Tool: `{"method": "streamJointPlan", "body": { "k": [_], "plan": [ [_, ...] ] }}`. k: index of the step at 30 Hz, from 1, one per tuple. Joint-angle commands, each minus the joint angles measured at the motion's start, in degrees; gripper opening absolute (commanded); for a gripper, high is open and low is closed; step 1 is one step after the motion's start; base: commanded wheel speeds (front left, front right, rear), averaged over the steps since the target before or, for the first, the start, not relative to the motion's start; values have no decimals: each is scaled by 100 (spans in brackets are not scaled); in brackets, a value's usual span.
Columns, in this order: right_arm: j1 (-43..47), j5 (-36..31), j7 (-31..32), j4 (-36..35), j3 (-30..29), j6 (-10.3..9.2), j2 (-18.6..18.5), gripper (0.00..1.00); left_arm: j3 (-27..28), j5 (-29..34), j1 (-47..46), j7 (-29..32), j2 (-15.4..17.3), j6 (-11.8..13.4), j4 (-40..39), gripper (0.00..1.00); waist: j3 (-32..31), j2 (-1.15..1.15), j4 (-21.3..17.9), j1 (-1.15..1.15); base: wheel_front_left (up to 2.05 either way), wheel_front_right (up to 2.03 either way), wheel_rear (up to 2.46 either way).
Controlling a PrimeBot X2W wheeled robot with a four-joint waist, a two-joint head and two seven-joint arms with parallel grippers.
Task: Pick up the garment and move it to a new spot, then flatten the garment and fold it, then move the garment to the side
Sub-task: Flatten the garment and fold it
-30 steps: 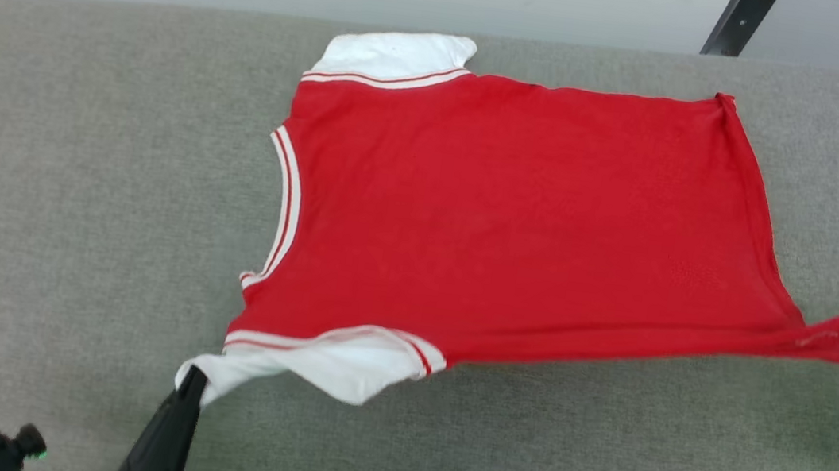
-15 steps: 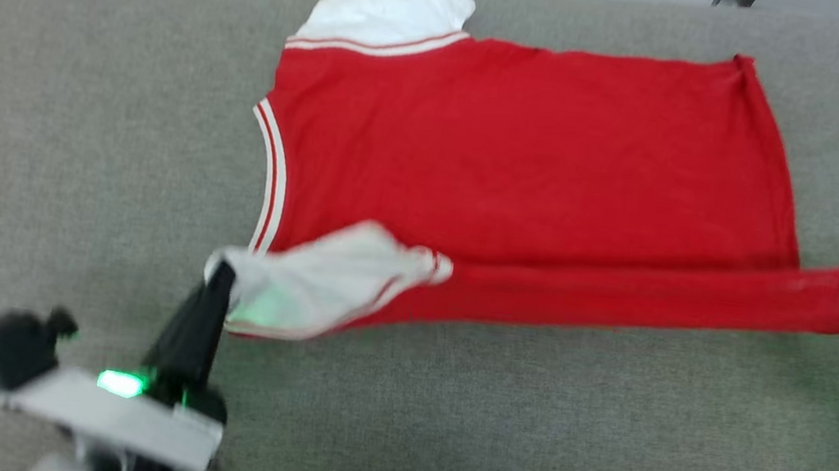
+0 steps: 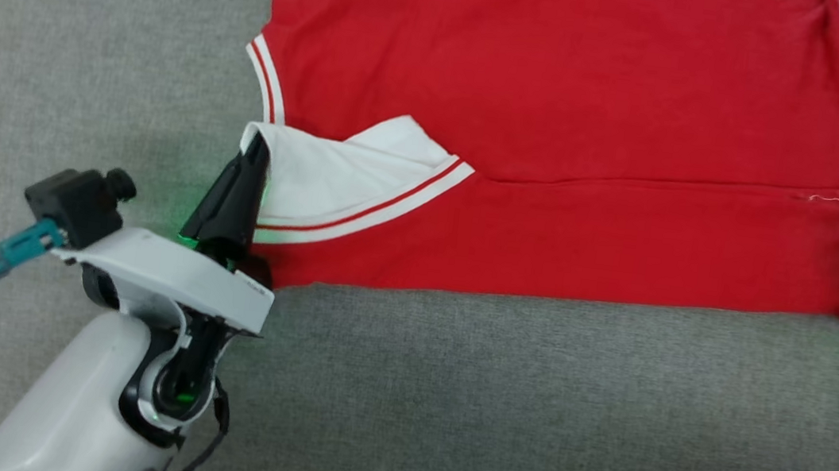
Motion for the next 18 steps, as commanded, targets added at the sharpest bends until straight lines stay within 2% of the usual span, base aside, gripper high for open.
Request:
{"method": "streamJointPlan", "body": {
  "k": [1, 8, 16, 17, 18],
  "plan": [
    [-51, 22, -48, 50, 7, -8, 8, 0, -27, 107, -96, -30, 21, -17, 125, 0, 133, 0, 65, 0, 0, 0, 0],
    [-75, 59, -186, 271, 201, -8, 48, 0, -264, 326, -314, 137, 17, 5, 963, 0, 246, 0, 21, 0, 0, 0, 0],
    [-169, 134, -276, 395, 368, -8, 27, 0, -395, 419, -468, 294, 88, 1, 1361, 0, 211, 0, 16, 0, 0, 0, 0],
    [-174, 139, -284, 417, 387, -8, 35, 0, -396, 428, -482, 292, 97, 4, 1385, 11, 187, 0, 15, 0, 0, 0, 0],
    [-178, 125, -315, 424, 410, -8, 37, 11, -416, 492, -502, 284, 134, 39, 1397, 49, 161, 0, 14, 0, 0, 0, 0]
  ]
}}
